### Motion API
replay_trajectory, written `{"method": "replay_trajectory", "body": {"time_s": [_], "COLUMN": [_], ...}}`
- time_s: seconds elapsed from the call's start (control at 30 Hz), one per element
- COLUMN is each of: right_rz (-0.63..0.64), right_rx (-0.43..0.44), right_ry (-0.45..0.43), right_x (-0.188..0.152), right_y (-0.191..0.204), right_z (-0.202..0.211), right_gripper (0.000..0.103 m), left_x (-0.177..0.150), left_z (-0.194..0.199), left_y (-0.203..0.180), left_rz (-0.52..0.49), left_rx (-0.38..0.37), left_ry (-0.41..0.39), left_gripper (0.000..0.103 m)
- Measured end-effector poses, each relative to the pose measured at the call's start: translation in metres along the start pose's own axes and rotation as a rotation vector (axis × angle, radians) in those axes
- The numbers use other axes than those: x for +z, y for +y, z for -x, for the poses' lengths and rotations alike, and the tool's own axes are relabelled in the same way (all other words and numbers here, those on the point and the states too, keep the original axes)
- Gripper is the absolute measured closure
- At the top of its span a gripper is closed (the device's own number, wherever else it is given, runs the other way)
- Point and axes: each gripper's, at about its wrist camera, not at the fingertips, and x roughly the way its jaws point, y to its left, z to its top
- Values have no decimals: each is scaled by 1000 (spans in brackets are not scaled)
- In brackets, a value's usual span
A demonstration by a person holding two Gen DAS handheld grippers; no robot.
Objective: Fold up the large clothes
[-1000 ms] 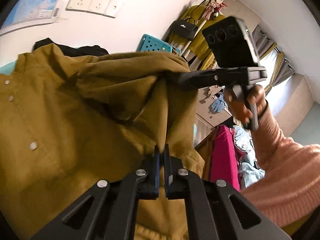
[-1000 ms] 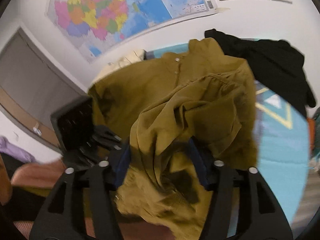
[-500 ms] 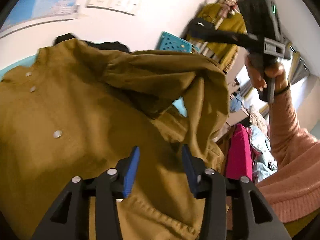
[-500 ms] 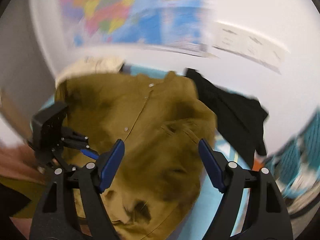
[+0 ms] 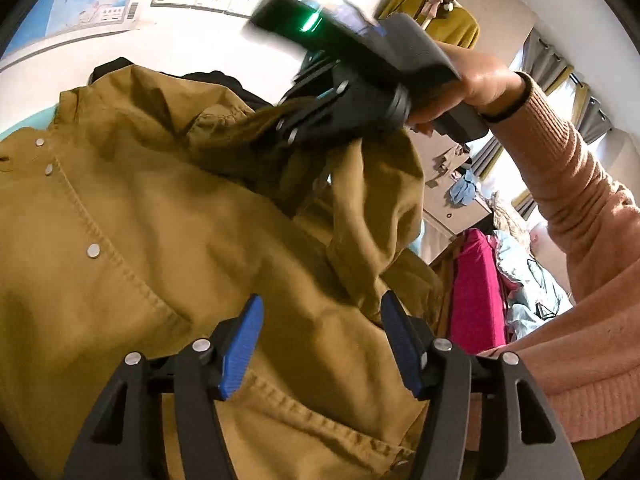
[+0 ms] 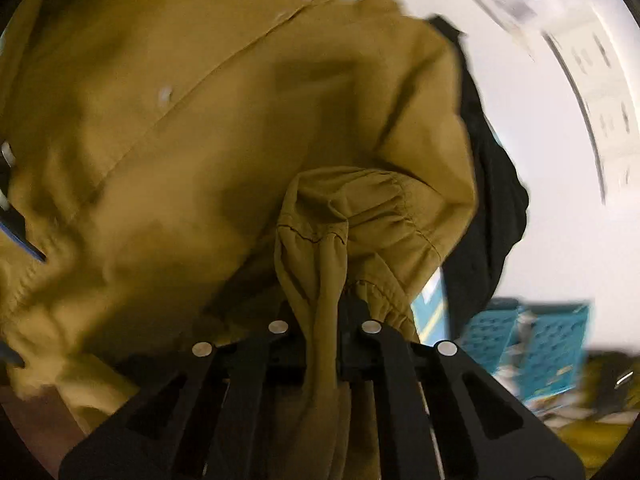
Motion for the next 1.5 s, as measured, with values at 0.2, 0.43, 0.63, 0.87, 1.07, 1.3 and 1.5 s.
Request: {"method": "replay_trajectory", "body": {"time_s": [0.2, 0.43, 0.63, 0.87, 1.07, 1.3, 1.5], "right_rz": [-527, -699, -709, -581, -458, -305, -167], "right_rx": [425, 604, 608, 387, 453, 643, 785], "right_ry": [-499, -528, -527, -707, -502, -821, -660], "right_x": [-19, 10, 14, -90, -108, -87, -14], "right_y": [-90, -77, -70, -50, 3, 12, 71], "right_z": [94, 46, 29, 83, 29, 136, 104], "right_gripper": [97, 90, 51, 19, 95, 98, 56], "left_x": [17, 33, 45, 54, 61, 54, 44], "left_z": [35, 79, -3, -18, 17, 92, 157], "left_y": [16, 40, 39, 66, 80, 91, 93], "left_rz": [-3, 53, 60, 122, 136, 157, 169], "left_rx": [15, 18, 68, 10, 25, 109, 225], "left_ry": [-107, -238, -62, -24, -95, -215, -326], "left_gripper": [44, 24, 23, 42, 41, 37, 30]}}
